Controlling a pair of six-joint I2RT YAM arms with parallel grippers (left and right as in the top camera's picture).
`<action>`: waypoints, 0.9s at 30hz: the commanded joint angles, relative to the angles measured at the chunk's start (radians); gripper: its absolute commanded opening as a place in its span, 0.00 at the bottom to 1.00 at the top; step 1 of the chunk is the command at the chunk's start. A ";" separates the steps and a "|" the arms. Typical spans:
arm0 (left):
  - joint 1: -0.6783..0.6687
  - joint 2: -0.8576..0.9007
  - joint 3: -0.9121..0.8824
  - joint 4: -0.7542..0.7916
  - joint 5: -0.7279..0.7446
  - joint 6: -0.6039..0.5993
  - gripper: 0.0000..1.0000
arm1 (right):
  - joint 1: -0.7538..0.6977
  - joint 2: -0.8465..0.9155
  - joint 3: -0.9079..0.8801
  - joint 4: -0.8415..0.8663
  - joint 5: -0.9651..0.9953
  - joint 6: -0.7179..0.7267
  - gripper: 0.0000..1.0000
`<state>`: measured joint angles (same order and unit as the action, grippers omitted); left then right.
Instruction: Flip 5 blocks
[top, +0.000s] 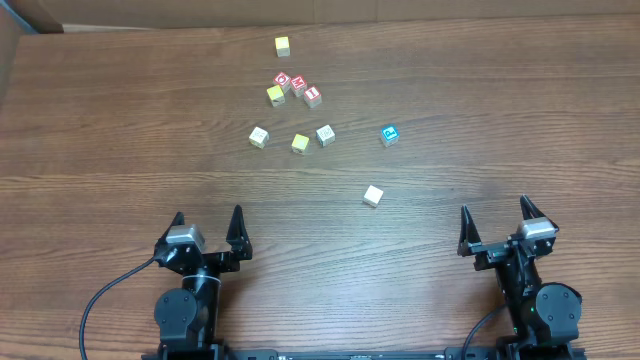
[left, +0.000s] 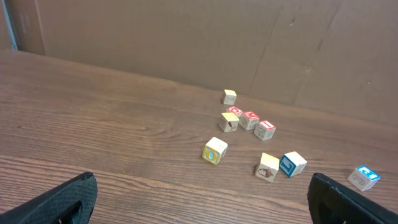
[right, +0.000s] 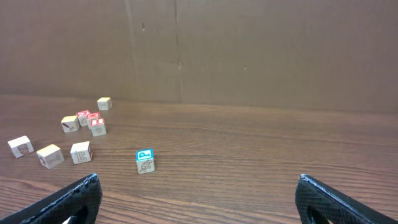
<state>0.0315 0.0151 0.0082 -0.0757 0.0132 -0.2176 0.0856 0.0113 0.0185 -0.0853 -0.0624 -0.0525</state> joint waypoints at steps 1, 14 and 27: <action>-0.006 -0.011 -0.003 -0.002 -0.013 0.005 1.00 | -0.003 -0.006 -0.011 0.005 0.009 -0.001 1.00; -0.006 -0.011 -0.003 -0.002 -0.013 0.005 1.00 | -0.003 -0.006 -0.011 0.005 0.009 -0.001 1.00; -0.006 -0.011 -0.003 -0.002 -0.013 0.005 1.00 | -0.003 -0.006 -0.011 0.014 0.009 -0.001 1.00</action>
<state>0.0315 0.0151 0.0082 -0.0757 0.0135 -0.2176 0.0856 0.0113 0.0185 -0.0799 -0.0628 -0.0521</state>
